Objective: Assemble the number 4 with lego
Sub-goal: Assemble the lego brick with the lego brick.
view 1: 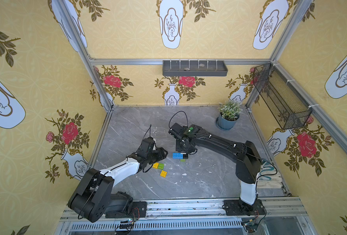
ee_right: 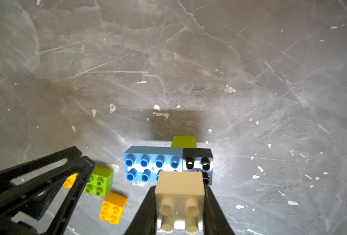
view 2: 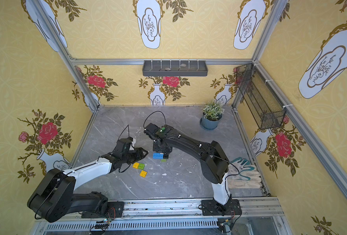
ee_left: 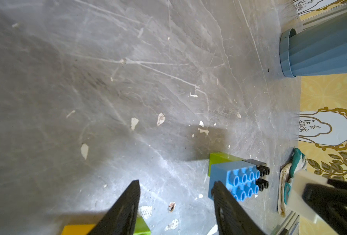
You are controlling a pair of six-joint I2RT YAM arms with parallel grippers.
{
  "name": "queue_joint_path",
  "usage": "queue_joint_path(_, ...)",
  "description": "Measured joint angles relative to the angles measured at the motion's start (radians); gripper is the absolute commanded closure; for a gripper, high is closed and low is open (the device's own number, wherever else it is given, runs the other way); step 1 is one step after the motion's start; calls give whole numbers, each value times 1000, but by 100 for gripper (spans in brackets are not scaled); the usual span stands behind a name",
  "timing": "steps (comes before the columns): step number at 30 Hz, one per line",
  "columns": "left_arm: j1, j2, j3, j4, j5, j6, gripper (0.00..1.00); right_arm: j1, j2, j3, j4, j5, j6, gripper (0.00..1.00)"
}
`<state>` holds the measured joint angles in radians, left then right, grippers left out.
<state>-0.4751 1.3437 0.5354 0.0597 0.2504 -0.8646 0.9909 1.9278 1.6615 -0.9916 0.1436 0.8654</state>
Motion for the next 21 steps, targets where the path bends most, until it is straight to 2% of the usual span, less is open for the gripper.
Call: queue_joint_path(21, 0, 14, 4, 14, 16, 0, 41, 6, 17, -47, 32, -9, -28, 84)
